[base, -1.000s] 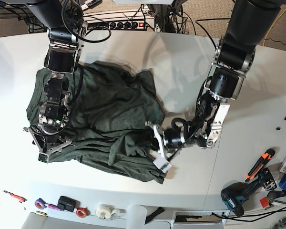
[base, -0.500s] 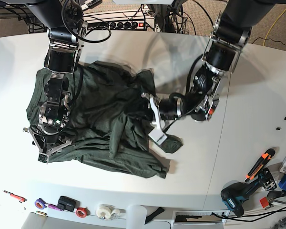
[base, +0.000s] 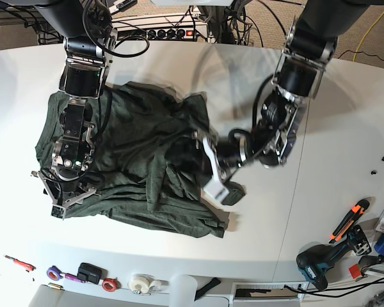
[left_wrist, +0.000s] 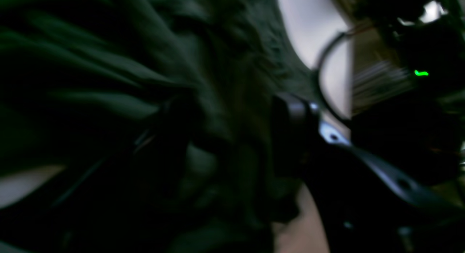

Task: Layout the t-shirt on the table in an organized manner, then fold the t-shirt properly
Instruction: 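Fold the grasped corner with the left gripper inward over the shirt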

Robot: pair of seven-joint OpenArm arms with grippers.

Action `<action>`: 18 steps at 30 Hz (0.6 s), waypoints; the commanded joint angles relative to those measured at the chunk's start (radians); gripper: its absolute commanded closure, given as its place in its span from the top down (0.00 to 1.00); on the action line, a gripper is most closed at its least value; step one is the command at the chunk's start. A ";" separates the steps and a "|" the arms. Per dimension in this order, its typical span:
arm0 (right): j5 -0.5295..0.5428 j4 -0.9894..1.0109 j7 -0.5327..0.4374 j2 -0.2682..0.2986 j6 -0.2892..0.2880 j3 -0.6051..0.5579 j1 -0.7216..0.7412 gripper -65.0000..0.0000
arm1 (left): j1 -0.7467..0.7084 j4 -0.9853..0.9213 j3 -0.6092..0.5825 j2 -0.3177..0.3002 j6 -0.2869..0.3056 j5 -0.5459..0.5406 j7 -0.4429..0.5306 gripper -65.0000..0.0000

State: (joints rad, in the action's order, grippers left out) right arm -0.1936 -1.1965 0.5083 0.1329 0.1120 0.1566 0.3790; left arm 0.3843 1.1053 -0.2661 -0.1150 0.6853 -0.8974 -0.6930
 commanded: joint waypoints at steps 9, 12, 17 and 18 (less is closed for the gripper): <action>-0.009 -0.019 -0.033 0.011 0.009 0.001 0.029 0.31 | 0.129 0.018 0.000 0.077 -0.173 0.322 0.104 0.47; -0.009 -0.019 -0.030 0.011 0.009 0.001 0.028 0.31 | 0.159 0.004 0.000 0.108 -0.227 0.390 0.122 0.47; -0.009 -0.019 -0.029 0.011 0.009 0.001 0.028 0.31 | 0.216 -0.091 0.000 0.141 -0.265 0.438 0.138 0.47; -0.009 -0.019 -0.029 0.011 0.009 0.001 0.028 0.31 | 0.226 -0.122 0.000 0.143 -0.268 0.438 0.144 0.47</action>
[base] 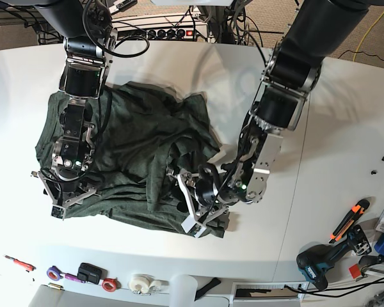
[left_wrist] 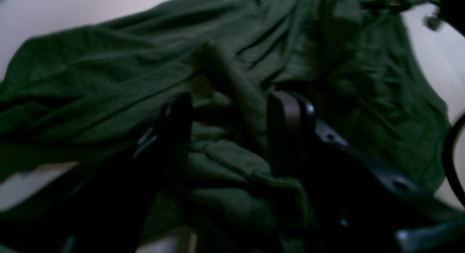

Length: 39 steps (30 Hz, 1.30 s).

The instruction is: Layout the t-shirt on the table in an organized manner, then fold the t-shirt properly

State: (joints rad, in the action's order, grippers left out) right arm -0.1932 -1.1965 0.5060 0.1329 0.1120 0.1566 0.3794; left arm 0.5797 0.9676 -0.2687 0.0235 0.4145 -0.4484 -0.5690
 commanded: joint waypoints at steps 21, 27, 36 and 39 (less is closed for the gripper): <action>-0.009 -0.019 -0.027 0.011 0.009 0.001 0.028 0.31 | 0.072 -0.210 0.003 0.007 0.004 0.030 0.212 0.47; -0.009 -0.019 -0.028 0.011 0.009 0.001 0.028 0.31 | 0.064 -0.211 0.003 0.039 0.026 0.030 0.215 0.47; -0.009 -0.019 -0.024 0.011 0.009 0.001 0.028 0.31 | 0.039 -0.212 0.003 0.064 -0.018 0.108 0.225 0.47; -0.009 -0.019 -0.023 0.011 0.009 0.001 0.027 0.31 | 0.038 -0.211 0.003 0.058 -0.053 0.132 0.237 0.47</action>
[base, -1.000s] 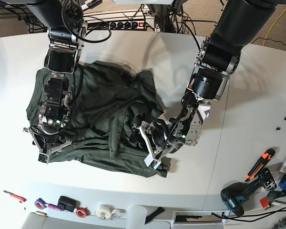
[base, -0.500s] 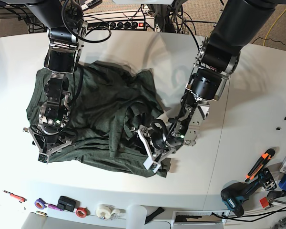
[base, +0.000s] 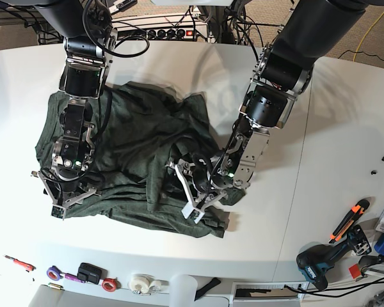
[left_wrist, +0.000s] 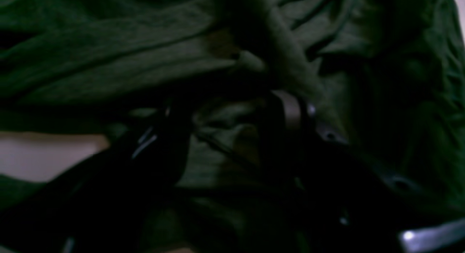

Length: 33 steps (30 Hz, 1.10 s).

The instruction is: Layout the t-shirt on the table in an organized manner, then fold the t-shirt properly

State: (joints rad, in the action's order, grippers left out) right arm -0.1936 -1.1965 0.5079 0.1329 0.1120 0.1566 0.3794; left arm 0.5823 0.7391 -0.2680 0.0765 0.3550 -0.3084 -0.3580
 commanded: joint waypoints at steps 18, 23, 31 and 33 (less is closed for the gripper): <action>-0.009 -0.019 -0.027 0.011 0.009 0.001 0.028 0.31 | -0.002 0.017 0.002 0.004 0.016 -0.015 0.022 0.39; -0.009 -0.019 -0.027 0.011 0.009 0.001 0.028 0.31 | -0.006 0.017 0.002 0.006 0.092 -0.074 0.038 0.31; -0.009 -0.019 -0.027 0.011 0.009 0.001 0.028 0.31 | 0.000 0.017 0.002 0.006 0.089 -0.073 0.080 0.31; -0.009 -0.019 -0.027 0.011 0.009 0.001 0.028 0.31 | 0.000 0.017 0.002 0.006 0.074 -0.073 0.084 0.31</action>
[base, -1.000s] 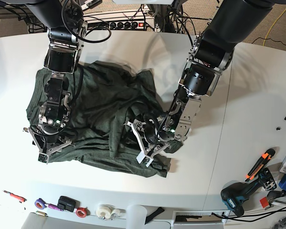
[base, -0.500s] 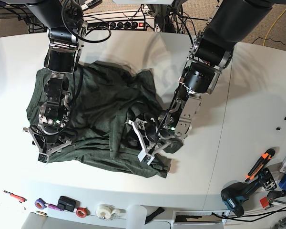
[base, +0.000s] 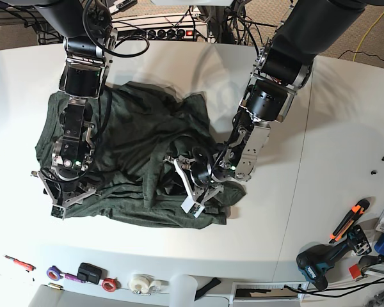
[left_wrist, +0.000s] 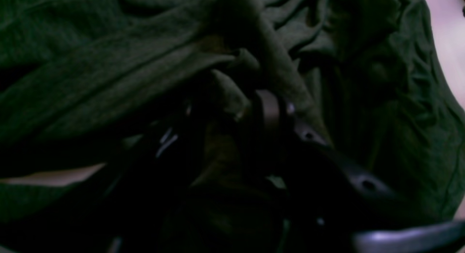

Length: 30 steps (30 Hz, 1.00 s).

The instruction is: Layout the t-shirt on the table in an organized manner, then fold the t-shirt properly

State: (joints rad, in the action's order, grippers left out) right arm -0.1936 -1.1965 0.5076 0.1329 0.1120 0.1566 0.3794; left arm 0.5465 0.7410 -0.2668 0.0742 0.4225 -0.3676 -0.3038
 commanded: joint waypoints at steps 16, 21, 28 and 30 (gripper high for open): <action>-0.009 -0.019 -0.027 0.011 0.009 0.002 0.028 0.31 | 0.037 0.016 0.001 0.005 -0.071 -0.009 0.060 0.00; -0.009 -0.019 -0.027 0.011 0.009 0.002 0.028 0.31 | 0.037 0.042 0.002 -0.037 0.039 -0.076 0.068 0.00; -0.009 -0.019 -0.026 0.011 0.009 0.001 0.027 0.31 | 0.038 0.072 0.002 -0.126 0.233 -0.191 0.065 0.00; -0.009 -0.019 -0.026 0.011 0.009 0.001 0.027 0.31 | 0.037 0.072 0.002 -0.145 0.272 -0.195 0.065 0.00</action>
State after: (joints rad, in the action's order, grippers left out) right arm -0.1936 -1.1965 0.5079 0.1329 0.1120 0.1566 0.3790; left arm 0.5484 0.7929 -0.2668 -0.0750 0.6857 -0.5426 -0.2634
